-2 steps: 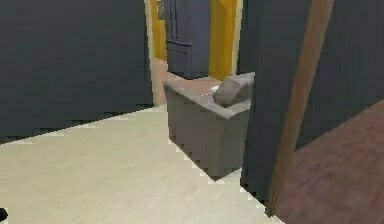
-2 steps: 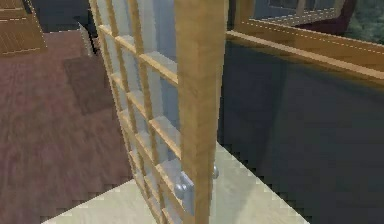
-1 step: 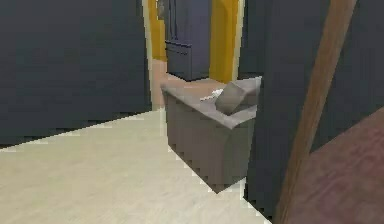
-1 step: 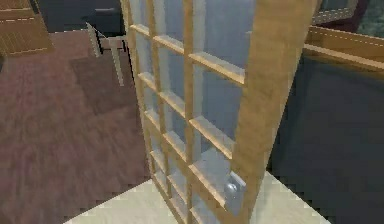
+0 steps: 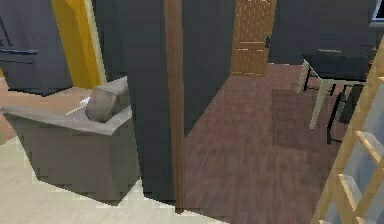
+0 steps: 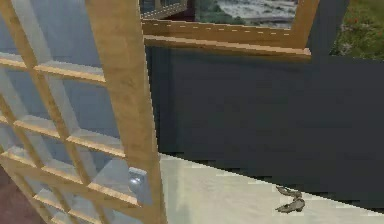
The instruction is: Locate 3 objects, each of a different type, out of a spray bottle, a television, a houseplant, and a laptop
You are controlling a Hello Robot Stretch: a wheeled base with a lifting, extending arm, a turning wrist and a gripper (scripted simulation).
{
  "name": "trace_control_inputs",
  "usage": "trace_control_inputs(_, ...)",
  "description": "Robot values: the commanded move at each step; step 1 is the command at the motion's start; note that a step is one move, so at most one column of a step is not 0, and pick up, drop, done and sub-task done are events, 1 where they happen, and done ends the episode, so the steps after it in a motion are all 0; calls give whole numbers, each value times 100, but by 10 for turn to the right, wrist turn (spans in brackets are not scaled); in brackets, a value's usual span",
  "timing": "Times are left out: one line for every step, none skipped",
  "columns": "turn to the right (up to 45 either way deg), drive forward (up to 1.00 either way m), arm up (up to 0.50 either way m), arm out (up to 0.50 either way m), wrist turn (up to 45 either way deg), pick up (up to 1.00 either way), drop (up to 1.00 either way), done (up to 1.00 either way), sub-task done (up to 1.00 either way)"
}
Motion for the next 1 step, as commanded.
trace_control_inputs(0, 10, 0, 0, 0, 0, 0, 0, 0)
